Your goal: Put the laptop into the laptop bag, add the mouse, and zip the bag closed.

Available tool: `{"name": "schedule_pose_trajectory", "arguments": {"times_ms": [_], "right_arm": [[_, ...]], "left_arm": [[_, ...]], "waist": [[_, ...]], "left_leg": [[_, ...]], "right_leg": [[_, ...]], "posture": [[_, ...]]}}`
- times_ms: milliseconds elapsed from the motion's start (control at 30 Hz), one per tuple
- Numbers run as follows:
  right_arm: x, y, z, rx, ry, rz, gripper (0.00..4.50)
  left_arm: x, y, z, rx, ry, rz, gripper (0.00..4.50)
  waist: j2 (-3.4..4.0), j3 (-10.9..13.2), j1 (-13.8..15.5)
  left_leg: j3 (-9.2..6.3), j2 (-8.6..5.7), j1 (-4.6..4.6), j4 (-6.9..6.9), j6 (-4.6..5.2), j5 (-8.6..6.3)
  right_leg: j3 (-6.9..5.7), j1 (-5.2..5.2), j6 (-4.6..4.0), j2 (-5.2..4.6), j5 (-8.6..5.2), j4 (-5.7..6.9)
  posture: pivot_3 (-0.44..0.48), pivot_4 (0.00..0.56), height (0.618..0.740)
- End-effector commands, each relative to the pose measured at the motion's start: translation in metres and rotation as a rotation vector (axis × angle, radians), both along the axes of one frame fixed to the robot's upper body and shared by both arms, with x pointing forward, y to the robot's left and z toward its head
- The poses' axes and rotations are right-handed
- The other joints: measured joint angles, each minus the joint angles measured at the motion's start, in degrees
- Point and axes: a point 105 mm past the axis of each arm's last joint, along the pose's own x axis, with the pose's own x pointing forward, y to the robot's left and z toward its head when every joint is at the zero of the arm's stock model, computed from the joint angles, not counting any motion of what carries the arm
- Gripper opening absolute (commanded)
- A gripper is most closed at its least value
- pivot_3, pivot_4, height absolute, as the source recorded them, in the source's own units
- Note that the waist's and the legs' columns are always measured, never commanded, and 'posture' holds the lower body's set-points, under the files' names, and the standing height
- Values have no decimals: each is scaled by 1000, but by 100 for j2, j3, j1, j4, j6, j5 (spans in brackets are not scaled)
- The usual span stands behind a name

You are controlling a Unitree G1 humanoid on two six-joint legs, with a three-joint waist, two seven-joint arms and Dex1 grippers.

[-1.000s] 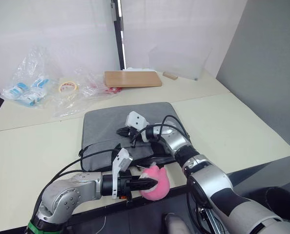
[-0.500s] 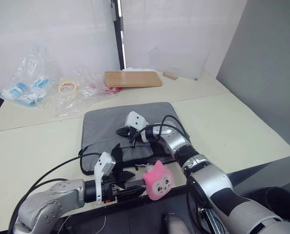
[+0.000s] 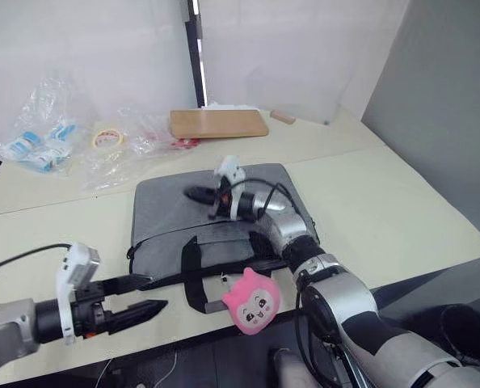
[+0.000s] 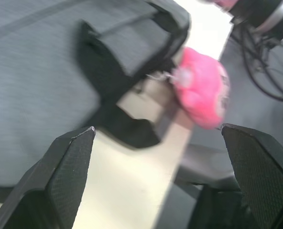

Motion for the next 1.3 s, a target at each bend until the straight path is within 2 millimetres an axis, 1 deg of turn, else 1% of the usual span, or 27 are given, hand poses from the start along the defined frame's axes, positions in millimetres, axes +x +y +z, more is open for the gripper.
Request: {"name": "schedule_pose_trajectory", "arguments": {"times_ms": [33, 67, 100, 167, 200, 300, 333, 400, 433, 467, 533, 567, 633, 733, 833, 867, 933, 1000, 1067, 1100, 1233, 1300], "right_arm": [[-20, -19, 71, 135, -87, 72, 0], [-25, -25, 75, 120, -104, 87, 0], [-31, -33, 73, 62, -141, 96, 255], [-40, -50, 57, -92, -253, 97, 821], [-43, -58, 50, -149, -283, 103, 1183], [-52, -87, 38, -247, -306, 111, 2158], [-57, -98, 32, -309, -335, 122, 2512], [-65, -115, 19, -422, -396, 148, 3165], [-73, -126, 7, -497, -421, 181, 3618], [-78, -134, 0, -546, -436, 207, 3834], [-96, -148, -15, -612, -429, 272, 4480], [-102, -150, -19, -625, -424, 297, 4500], [-113, -152, -26, -644, -424, 337, 4500], [-132, -152, -41, -676, -430, 405, 4500], [-144, -147, -55, -689, -457, 431, 4500], [-148, -144, -63, -701, -475, 450, 4500], [-154, -141, -73, -723, -508, 486, 4500], [-156, -137, -80, -735, -534, 507, 4500], [-156, -134, -89, -762, -553, 526, 4500], [-156, -134, -94, -784, -573, 535, 4500], [-149, -136, -109, -851, -593, 535, 4500], [-144, -137, -113, -866, -596, 522, 4500]], "left_arm": [[16, 9, 19, 56, -115, -9, 4465], [21, 9, 22, 64, -133, -18, 4465], [29, 8, 27, 67, -167, -27, 4493], [48, 6, 36, 59, -235, -29, 3917], [54, 2, 40, 47, -253, -48, 3617], [69, -13, 46, 34, -300, -108, 2624], [76, -19, 48, 35, -325, -126, 2310], [86, -28, 50, 30, -355, -152, 1672], [95, -36, 49, 33, -382, -171, 1232], [101, -41, 49, 37, -399, -185, 1016], [116, -59, 46, 38, -435, -218, 340], [121, -65, 44, 48, -448, -235, 49], [129, -75, 40, 55, -463, -260, 49], [148, -93, 33, 45, -477, -269, 49], [162, -115, 18, 43, -466, -286, 49], [168, -124, 11, 43, -455, -290, 49], [175, -135, 1, 51, -436, -284, 49], [184, -140, -12, 89, -406, -266, 49], [186, -142, -36, 180, -365, -284, 49], [186, -142, -44, 205, -347, -294, 49], [186, -139, -60, 235, -300, -286, 49], [186, -137, -63, 244, -297, -288, 49]], "waist": [[6, 4, -13], [7, 5, -16], [7, 5, 0], [-1, 1, 30], [-3, 0, 23], [-5, 4, 61], [-5, 4, 61], [-5, 6, 136], [-6, 6, 147], [-7, 6, 183], [-16, 8, 296], [-17, 8, 326], [-23, 12, 399], [-28, 15, 456], [-35, 19, 521], [-40, 21, 557], [-44, 23, 619], [-51, 28, 626], [-57, 31, 634], [-57, 31, 638], [-58, 30, 664], [-59, 30, 666]], "left_leg": [[-2, -7, -8, 11, -1, 0], [2, -11, -6, 18, -3, -1], [3, -24, 0, 22, -7, -3], [-5, -43, 2, 25, -8, -4], [-2, -45, 6, 25, -7, -4], [1, -45, 1, 33, -5, -5], [1, -43, -11, 44, -5, -5], [-2, -35, -33, 72, -1, -7], [-5, -36, -34, 75, 11, -14], [-9, -37, -29, 74, 16, -17], [-3, -47, -32, 78, 22, -20], [-1, -49, -33, 84, 26, -22], [9, -57, -39, 100, 33, -24], [27, -59, -41, 123, 47, -32], [39, -65, -47, 149, 51, -33], [51, -67, -48, 153, 52, -34], [75, -69, -48, 161, 61, -39], [85, -69, -47, 166, 66, -38], [89, -68, -43, 173, 69, -38], [88, -68, -26, 172, 72, -38], [81, -60, 19, 158, 100, -54], [82, -54, 39, 156, 104, -56]], "right_leg": [[-14, -5, -8, -3, -5, 4], [-37, -2, -19, -6, -11, 7], [-54, 0, -26, -14, -15, 12], [-75, 17, -26, -37, -15, 3], [-75, 22, -26, -40, -14, -3], [-59, 19, -23, -47, -12, 0], [-57, 15, -23, -48, -12, 3], [-38, 5, -24, -48, -10, 13], [-21, 4, -21, -51, -8, 19], [-23, 2, -14, -43, -4, 20], [-23, 7, 1, -45, 5, 14], [-19, 9, 6, -45, 9, 10], [-10, 12, 19, -47, 18, 3], [4, 10, 23, -46, 23, 2], [1, 17, 30, -46, 31, -2], [0, 20, 32, -46, 33, -2], [3, 28, 36, -47, 35, -14], [2, 47, 40, -44, 38, -45], [3, 60, 43, -44, 46, -50], [0, 92, 45, -44, 47, -59], [0, 173, 50, -37, 44, -84], [0, 194, 52, -30, 44, -95]], "posture": [[0, 150, 740], [0, 150, 740], [0, 150, 740], [0, 150, 740], [0, 150, 740], [0, 150, 740], [0, 150, 740], [0, 150, 740], [0, 150, 740], [0, 150, 740], [0, 150, 740], [0, 150, 740], [0, 150, 740], [0, 150, 740], [0, 150, 740], [0, 150, 740], [0, 150, 740], [0, 150, 740], [0, 150, 740], [0, 150, 740], [0, 150, 740], [0, 150, 740]]}}
